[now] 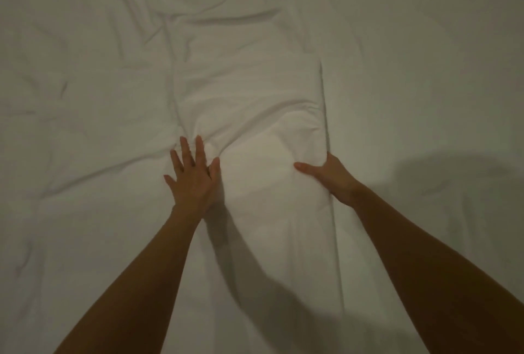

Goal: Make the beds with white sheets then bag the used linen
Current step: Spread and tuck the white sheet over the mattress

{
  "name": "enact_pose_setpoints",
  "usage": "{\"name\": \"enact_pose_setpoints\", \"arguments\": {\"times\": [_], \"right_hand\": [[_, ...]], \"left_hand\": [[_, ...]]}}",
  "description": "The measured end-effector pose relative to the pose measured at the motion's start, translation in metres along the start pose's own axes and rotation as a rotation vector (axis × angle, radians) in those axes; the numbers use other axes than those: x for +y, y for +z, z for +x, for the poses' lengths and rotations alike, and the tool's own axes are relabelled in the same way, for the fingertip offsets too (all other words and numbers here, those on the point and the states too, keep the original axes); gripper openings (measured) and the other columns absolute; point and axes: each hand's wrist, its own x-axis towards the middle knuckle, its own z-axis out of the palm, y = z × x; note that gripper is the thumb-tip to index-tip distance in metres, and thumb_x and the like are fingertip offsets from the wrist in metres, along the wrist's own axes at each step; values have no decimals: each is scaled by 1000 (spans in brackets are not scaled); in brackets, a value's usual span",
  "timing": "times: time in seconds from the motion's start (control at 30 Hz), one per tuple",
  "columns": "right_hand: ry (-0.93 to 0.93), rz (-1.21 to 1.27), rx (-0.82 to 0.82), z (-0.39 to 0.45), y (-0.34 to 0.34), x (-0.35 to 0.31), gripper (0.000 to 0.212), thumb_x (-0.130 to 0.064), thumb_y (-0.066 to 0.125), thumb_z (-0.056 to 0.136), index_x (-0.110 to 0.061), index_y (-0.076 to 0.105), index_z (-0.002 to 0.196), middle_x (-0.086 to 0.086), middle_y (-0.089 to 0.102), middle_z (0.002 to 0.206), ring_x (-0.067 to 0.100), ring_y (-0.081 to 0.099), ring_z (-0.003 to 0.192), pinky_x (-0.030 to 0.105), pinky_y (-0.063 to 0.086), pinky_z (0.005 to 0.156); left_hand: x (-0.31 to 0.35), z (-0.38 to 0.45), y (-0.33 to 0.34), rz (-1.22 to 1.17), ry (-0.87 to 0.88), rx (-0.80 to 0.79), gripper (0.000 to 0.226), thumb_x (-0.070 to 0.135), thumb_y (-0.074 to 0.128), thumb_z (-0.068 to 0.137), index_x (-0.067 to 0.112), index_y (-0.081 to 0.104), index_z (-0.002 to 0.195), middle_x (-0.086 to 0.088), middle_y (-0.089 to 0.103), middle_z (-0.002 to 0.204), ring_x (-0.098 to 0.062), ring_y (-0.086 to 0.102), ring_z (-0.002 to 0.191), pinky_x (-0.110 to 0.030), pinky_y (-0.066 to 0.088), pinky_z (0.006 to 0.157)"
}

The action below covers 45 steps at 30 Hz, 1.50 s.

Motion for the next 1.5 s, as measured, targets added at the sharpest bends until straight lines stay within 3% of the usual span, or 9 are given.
{"name": "enact_pose_setpoints", "arguments": {"times": [0.2,0.33,0.6,0.77,0.97,1.13,1.27,1.4,1.5], "right_hand": [[-125,-148,-5,-16,-17,-2,53,-19,71,86,-2,53,132,13,61,127,28,59,115,40,46,102],[-144,-251,105,-39,-67,5,44,-17,70,86,-1,59,126,17,64,120,30,61,112,44,47,99],[-80,-504,224,-82,-139,-9,56,-27,67,89,-5,50,137,18,55,134,37,52,123,47,41,105],[-102,-699,252,-111,-105,-58,51,-22,56,95,-4,42,141,19,50,138,36,48,125,32,38,95],[-186,-747,246,-140,-18,-132,41,-17,53,92,-6,50,132,17,57,128,34,54,113,34,44,89],[-268,-878,181,-128,90,-168,58,-22,46,95,-11,28,149,14,43,146,35,44,128,34,36,99],[-291,-929,70,-109,179,-176,62,-19,43,97,-14,17,153,12,31,154,32,34,138,31,29,106],[-180,-804,-85,-88,238,-160,62,-27,51,95,-11,26,150,12,39,148,28,44,129,27,37,92],[23,-858,-200,-78,245,-140,51,-48,56,90,-14,51,128,7,58,123,24,58,101,32,42,75]], "left_hand": [[17,-31,3,-90,-57,-49,64,48,28,102,27,-1,155,-2,-12,162,-26,-6,150,-57,10,116],[48,-56,15,-139,62,-113,65,45,31,102,23,0,155,-5,-10,163,-26,-3,150,-51,13,119],[125,-105,32,-345,117,-328,68,52,33,100,25,3,155,-4,-9,163,-24,-4,150,-52,7,119],[106,-126,1,-687,83,-402,70,55,36,97,24,12,155,0,3,163,-17,6,150,-38,6,121],[64,-143,-59,-966,61,-564,66,60,31,95,31,19,153,10,14,161,-18,16,148,-51,15,115],[23,-125,-94,-1173,56,-657,82,78,37,79,42,22,150,10,20,160,-26,25,145,-66,18,108],[-13,-103,-115,-1355,4,-714,84,82,37,78,34,37,147,8,43,149,-32,43,134,-65,32,105],[-62,-75,-109,-1569,-218,-659,75,76,35,86,22,54,134,-4,59,134,-29,57,115,-56,46,96],[-95,-62,-93,-1610,-335,-642,75,76,38,85,19,58,130,-8,64,122,-32,63,104,-56,48,91]]}}
